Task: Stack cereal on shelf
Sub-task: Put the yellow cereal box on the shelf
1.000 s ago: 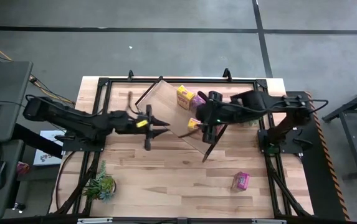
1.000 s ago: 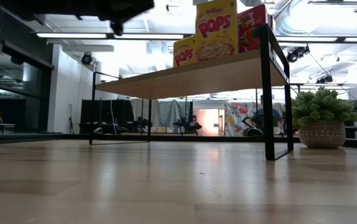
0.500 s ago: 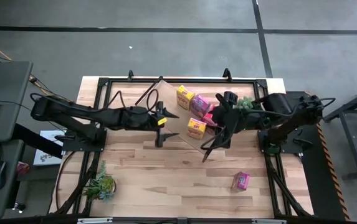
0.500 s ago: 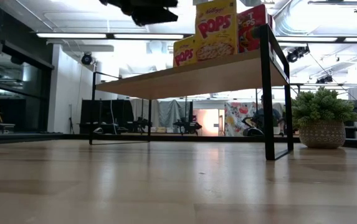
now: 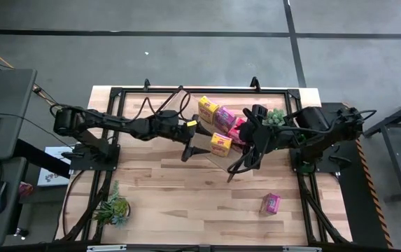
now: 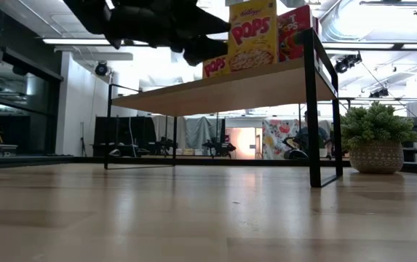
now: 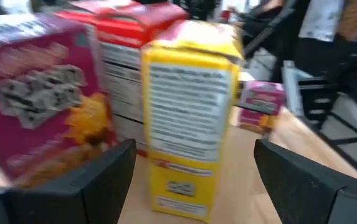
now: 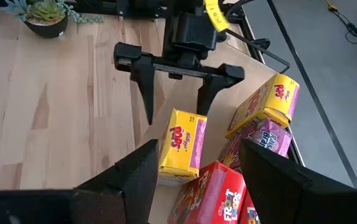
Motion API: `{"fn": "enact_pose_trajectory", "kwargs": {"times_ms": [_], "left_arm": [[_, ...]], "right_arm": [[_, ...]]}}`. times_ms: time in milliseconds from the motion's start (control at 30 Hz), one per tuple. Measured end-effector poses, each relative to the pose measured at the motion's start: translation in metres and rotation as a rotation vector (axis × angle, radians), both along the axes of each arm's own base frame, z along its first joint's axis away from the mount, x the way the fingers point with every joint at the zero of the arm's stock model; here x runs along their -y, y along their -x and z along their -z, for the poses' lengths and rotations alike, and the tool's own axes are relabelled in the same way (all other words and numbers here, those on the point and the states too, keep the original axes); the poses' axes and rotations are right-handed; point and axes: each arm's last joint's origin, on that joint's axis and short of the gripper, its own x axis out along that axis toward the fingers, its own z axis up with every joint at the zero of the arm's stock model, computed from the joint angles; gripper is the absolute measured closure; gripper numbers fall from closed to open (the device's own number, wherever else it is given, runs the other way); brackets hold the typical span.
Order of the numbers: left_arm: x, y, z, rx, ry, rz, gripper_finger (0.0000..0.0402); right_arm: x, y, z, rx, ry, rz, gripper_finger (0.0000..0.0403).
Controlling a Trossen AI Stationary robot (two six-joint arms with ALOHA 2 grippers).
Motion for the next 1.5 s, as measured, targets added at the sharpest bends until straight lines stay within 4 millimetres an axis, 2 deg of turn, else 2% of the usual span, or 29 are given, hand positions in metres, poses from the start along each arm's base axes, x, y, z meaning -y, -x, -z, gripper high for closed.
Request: {"fn": "enact_pose_trajectory", "kwargs": {"times_ms": [300, 500, 767, 1200, 1500], "left_arm": [[-0.002, -0.010, 0.009, 0.053, 0.014, 0.018, 0.0086], [-0.002, -0.018, 0.022, 0.049, 0.030, 0.064, 0.0086], [0.003, -0.019, 0.022, 0.067, 0.026, 0.094, 0.0094], [0.009, -0.020, 0.020, 0.088, 0.016, 0.044, 0.0213], [0.007, -0.017, 0.017, 0.067, 0.014, 0.067, 0.0251]], "right_arm": [[0.000, 0.000, 0.000, -0.006, 0.003, 0.000, 0.0189], [0.000, 0.000, 0.000, -0.005, 0.003, 0.001, 0.0189], [0.000, 0.000, 0.000, -0.005, 0.004, 0.001, 0.0189], [0.000, 0.000, 0.000, -0.004, 0.004, 0.001, 0.0189], [0.000, 0.000, 0.000, -0.004, 0.003, 0.002, 0.0189]]}}
